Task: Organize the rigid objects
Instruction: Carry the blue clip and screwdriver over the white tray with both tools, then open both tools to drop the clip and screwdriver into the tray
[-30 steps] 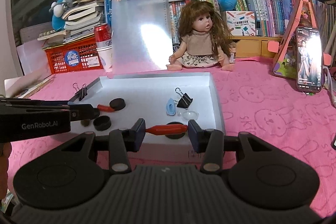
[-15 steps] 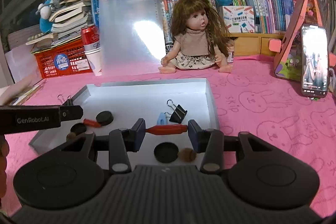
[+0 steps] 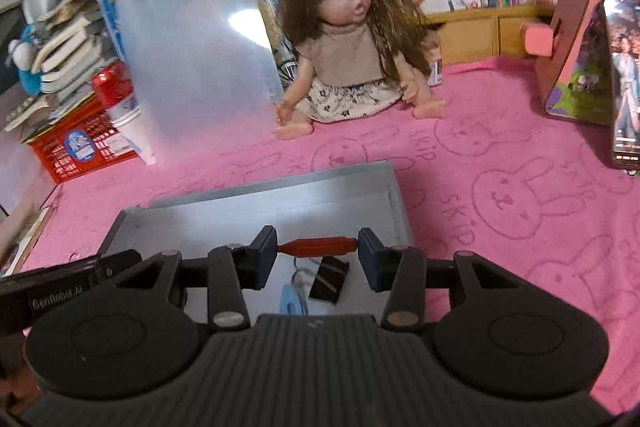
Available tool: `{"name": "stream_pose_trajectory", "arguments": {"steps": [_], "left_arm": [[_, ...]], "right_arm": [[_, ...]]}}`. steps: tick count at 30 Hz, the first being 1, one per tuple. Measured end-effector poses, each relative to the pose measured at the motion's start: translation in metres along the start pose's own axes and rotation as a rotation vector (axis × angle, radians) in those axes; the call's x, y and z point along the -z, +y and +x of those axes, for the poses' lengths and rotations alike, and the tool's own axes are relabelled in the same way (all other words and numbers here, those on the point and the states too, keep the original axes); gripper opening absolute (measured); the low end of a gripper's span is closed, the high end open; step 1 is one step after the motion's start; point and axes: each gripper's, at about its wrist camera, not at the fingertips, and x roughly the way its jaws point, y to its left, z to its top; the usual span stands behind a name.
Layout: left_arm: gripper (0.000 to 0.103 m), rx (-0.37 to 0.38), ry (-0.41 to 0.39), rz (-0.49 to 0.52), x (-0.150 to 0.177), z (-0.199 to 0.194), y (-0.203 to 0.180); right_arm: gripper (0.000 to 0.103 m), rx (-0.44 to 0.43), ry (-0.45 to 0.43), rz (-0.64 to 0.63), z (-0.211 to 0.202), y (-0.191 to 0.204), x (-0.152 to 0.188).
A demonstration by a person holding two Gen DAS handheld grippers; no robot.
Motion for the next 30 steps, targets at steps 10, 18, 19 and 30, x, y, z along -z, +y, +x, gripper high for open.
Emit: {"name": "stream_pose_trajectory", "arguments": {"steps": [10,18,19,30], "left_arm": [[0.037,-0.045,0.079,-0.034,-0.011,0.037,0.008],[0.037,-0.053,0.071,0.005,-0.008,0.044,0.0],[0.037,-0.053,0.07,0.01,-0.007,0.044,-0.001],[0.037,-0.059,0.078,0.045,-0.002,0.049,-0.011]], "right_arm": [[0.05,0.041,0.094,-0.004,0.042,0.003,-0.018],[0.05,0.055,0.126,-0.015,0.058,0.004,-0.016],[0.05,0.057,0.13,-0.019,0.059,0.004,-0.016],[0.051,0.051,0.145,-0.043,0.062,0.007,-0.014]]}}
